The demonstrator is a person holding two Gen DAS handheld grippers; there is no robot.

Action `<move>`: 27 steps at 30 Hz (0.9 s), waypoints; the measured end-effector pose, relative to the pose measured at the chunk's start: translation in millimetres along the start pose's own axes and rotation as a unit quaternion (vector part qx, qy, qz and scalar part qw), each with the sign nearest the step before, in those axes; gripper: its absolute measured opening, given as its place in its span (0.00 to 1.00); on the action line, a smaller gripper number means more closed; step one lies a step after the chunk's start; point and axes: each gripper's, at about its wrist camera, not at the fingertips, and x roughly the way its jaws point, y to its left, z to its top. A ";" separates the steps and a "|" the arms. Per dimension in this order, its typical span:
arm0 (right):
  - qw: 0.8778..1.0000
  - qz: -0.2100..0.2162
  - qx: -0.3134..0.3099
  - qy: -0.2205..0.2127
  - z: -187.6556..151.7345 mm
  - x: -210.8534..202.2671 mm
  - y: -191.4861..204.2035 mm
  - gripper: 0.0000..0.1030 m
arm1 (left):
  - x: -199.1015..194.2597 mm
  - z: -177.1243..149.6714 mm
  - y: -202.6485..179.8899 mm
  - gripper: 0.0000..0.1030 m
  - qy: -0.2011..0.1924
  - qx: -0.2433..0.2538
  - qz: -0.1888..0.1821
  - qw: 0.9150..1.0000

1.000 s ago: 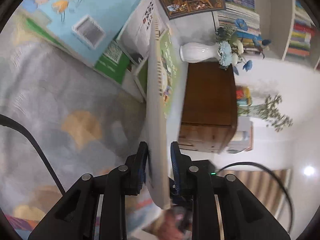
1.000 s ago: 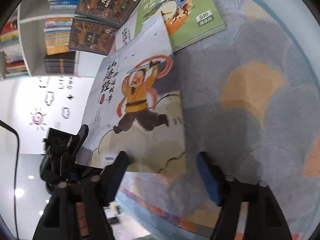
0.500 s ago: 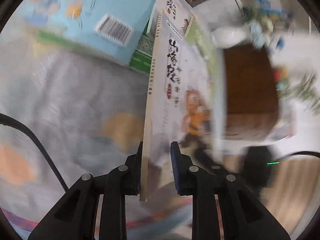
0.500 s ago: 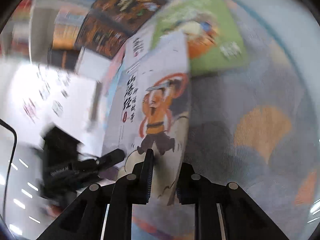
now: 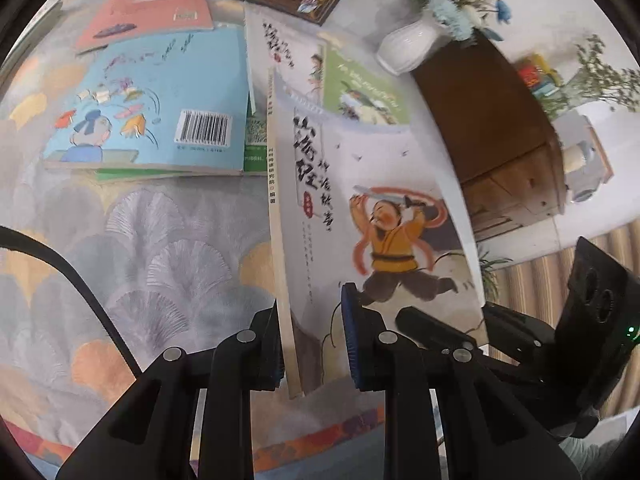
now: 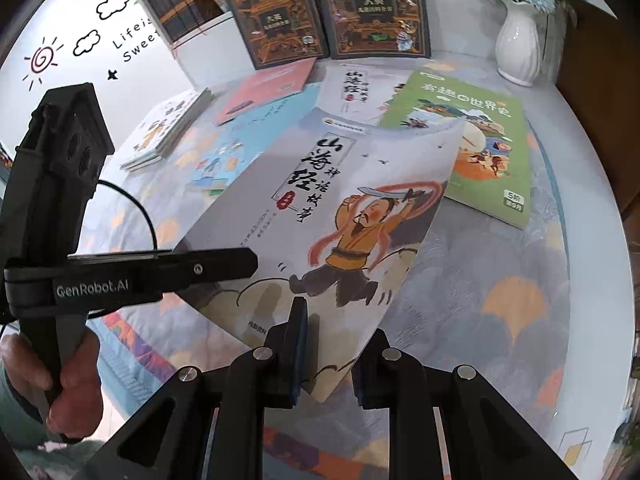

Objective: Organize books
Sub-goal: 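Carry the Shanhaijing book with both grippers toward the white table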

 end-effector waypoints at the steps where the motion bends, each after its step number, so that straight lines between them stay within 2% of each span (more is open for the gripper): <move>1: 1.000 0.003 -0.001 -0.001 -0.3 -3.4 4.6 0.18 | -5.1 0.5 -0.2 0.19 -0.002 0.003 -0.006 1.000; 7: 1.000 0.018 -0.006 -0.010 12.8 -10.7 33.5 0.18 | -37.8 13.6 11.0 0.19 -0.021 0.009 -0.032 0.999; 14: 0.999 0.030 -0.020 -0.034 47.2 -11.7 84.3 0.18 | -84.4 33.0 45.4 0.19 -0.056 -0.006 -0.051 0.997; 20: 0.996 0.057 -0.051 -0.044 91.3 13.0 144.2 0.18 | -137.1 53.4 105.3 0.19 -0.103 -0.031 -0.042 0.993; 27: 0.987 0.100 -0.115 -0.044 149.8 74.5 231.4 0.19 | -197.7 81.2 197.2 0.19 -0.158 -0.062 0.003 0.985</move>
